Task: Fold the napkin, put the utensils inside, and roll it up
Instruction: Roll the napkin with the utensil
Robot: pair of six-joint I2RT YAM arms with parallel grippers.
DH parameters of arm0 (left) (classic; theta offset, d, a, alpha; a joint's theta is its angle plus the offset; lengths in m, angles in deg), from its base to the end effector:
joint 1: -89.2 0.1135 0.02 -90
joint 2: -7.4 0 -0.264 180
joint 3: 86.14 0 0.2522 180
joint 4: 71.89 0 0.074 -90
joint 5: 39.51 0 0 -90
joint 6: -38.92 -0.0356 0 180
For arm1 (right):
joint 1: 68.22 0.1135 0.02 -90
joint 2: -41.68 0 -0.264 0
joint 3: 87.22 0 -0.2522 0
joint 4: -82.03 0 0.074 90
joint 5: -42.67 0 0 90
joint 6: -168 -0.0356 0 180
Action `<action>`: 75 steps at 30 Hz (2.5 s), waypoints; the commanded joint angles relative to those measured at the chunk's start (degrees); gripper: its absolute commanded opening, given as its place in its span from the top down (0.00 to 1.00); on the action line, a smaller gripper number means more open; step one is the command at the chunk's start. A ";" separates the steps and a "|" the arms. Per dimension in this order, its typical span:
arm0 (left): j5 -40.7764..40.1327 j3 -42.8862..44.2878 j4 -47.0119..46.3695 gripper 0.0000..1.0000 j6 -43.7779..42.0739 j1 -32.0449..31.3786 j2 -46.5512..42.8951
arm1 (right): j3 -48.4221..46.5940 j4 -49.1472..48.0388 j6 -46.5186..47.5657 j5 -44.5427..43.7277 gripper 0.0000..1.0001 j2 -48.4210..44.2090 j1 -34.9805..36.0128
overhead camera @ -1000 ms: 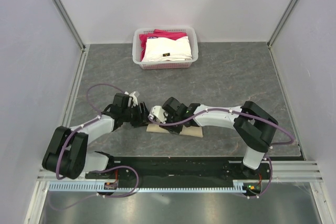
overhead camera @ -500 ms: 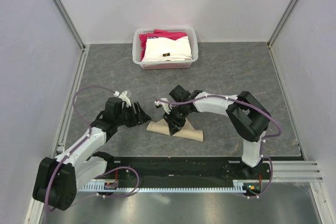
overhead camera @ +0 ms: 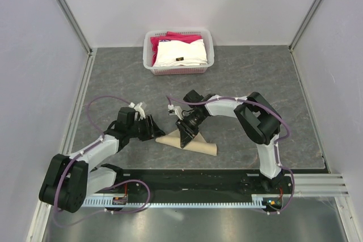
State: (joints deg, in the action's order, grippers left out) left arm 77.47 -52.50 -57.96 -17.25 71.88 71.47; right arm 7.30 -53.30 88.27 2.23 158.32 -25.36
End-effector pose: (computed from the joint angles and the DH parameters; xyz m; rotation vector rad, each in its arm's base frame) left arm 0.1838 -0.0742 0.1493 -0.1067 2.4538 -0.9727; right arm 0.2586 0.2769 0.1248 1.4029 -2.4448 -1.3450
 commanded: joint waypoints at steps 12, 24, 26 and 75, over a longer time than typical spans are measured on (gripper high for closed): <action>0.79 -0.81 -6.23 0.95 1.07 0.10 9.14 | -1.66 0.37 0.82 -2.71 0.66 2.89 0.04; 1.76 1.74 -2.54 0.98 -0.16 0.10 13.44 | -4.48 3.80 -0.59 -15.71 0.31 -7.65 0.04; 2.11 2.00 -2.27 0.98 -0.42 0.10 14.06 | -4.83 4.24 -0.59 -18.86 0.30 -9.49 0.04; 3.87 5.79 2.56 0.98 -1.30 0.18 17.58 | 12.57 -16.59 -1.04 -58.17 0.35 -14.51 22.10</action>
State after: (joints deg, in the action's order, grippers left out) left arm 82.72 -46.40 -58.55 -15.94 72.10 87.53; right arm 19.15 -69.14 86.80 -53.99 142.49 -2.70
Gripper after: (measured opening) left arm 0.042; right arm 0.654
